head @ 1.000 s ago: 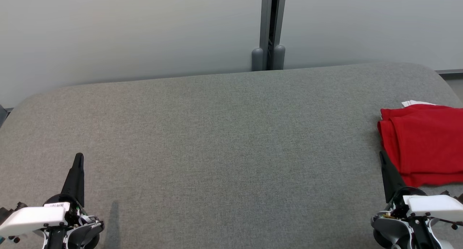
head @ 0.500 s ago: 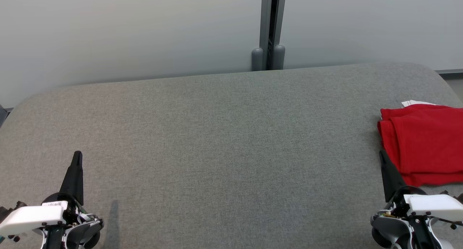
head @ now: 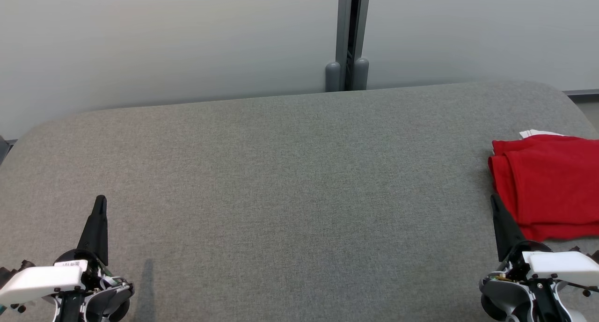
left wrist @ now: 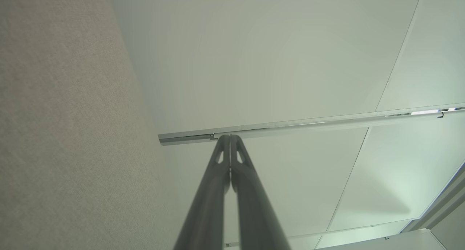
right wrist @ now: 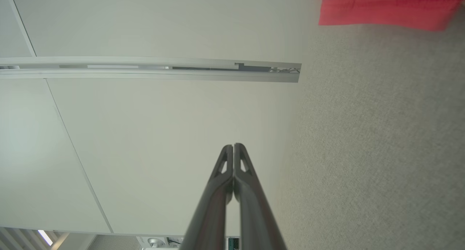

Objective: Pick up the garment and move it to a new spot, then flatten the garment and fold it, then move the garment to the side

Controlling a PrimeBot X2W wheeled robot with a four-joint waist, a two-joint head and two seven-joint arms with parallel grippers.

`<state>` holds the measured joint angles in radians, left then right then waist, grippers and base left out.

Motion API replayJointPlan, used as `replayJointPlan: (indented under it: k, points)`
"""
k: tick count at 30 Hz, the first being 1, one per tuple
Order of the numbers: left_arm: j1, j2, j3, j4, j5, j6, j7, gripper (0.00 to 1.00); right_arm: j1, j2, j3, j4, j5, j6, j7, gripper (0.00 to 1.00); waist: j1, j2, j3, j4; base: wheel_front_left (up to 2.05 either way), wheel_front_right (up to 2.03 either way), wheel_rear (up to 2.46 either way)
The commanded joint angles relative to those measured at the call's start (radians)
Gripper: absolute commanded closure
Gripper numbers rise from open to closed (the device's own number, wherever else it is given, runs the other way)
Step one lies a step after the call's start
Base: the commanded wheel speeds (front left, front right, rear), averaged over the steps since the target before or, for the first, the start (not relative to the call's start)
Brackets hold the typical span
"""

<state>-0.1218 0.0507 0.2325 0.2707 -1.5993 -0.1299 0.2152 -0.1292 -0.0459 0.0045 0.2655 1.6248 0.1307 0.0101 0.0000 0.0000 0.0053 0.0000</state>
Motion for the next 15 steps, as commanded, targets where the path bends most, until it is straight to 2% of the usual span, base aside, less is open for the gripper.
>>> replayJointPlan:
  k: [1,15]
  points:
    - [-0.014,0.002,0.004,0.001,0.003,-0.005,0.0,1.0,-0.005,-0.008,-0.002,0.0,0.002,0.0,0.004,1.0,0.0,0.0,0.0,0.0,0.0,0.0,0.0]
    - [-0.015,0.002,0.005,0.001,0.004,-0.005,0.001,1.0,-0.005,-0.008,-0.002,0.0,0.002,0.0,0.004,1.0,0.0,0.0,0.0,0.0,0.0,0.0,0.0]
